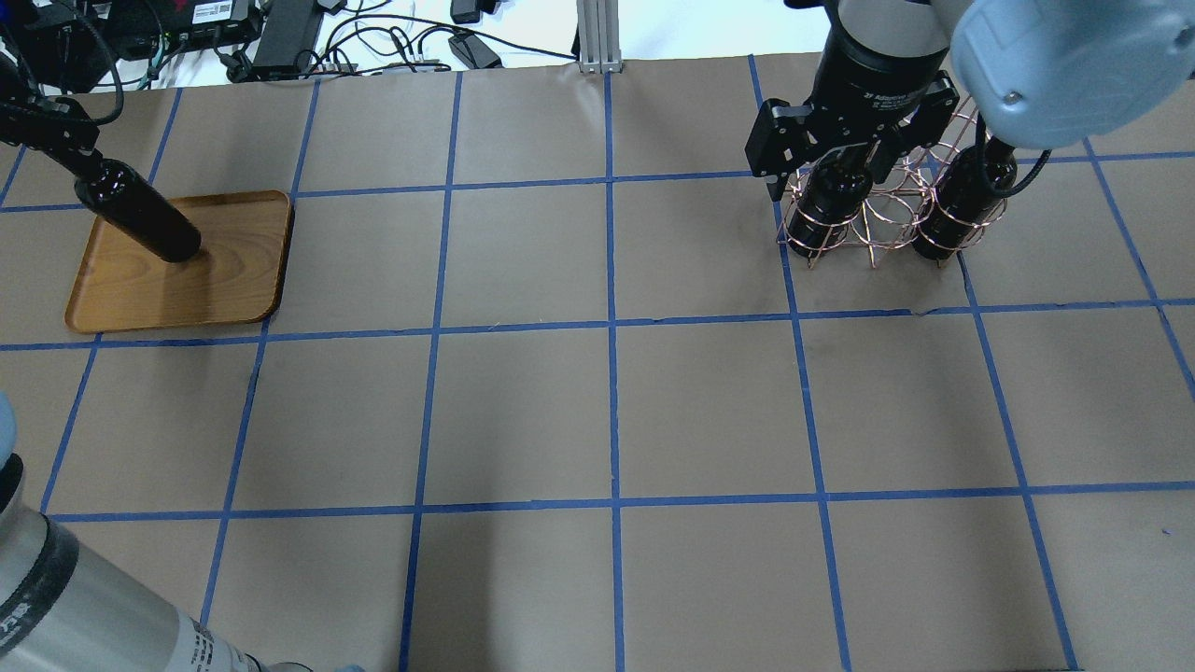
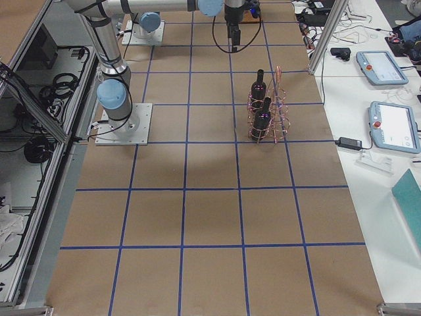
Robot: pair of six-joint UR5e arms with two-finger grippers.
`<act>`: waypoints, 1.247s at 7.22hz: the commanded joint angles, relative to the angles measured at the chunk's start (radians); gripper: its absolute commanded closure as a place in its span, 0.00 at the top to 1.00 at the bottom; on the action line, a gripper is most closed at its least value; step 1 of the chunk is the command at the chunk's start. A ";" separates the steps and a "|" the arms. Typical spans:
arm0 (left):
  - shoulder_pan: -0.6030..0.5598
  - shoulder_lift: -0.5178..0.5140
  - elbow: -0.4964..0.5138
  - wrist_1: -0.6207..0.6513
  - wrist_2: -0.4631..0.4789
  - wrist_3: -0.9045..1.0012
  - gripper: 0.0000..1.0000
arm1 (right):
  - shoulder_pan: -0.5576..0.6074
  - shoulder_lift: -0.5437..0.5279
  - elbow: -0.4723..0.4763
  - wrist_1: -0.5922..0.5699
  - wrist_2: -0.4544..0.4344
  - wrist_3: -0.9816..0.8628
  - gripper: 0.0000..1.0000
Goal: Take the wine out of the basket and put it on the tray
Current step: 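Lower the bottle onto the wooden tray and open the left gripper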
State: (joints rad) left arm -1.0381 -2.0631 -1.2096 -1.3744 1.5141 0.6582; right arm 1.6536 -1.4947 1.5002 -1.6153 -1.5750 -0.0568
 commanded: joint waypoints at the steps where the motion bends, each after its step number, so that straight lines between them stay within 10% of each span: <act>1: 0.001 0.000 -0.002 0.002 0.005 -0.003 0.27 | 0.000 0.001 0.000 0.002 0.000 -0.002 1.00; 5: 0.001 0.000 -0.008 0.002 0.000 0.003 0.63 | 0.000 0.001 0.003 0.003 0.001 0.002 1.00; 9: 0.003 0.036 0.001 -0.002 -0.011 0.014 0.76 | 0.000 -0.001 0.006 0.002 0.001 0.002 1.00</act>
State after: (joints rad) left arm -1.0355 -2.0471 -1.2145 -1.3747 1.5112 0.6666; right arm 1.6536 -1.4962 1.5063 -1.6133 -1.5739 -0.0552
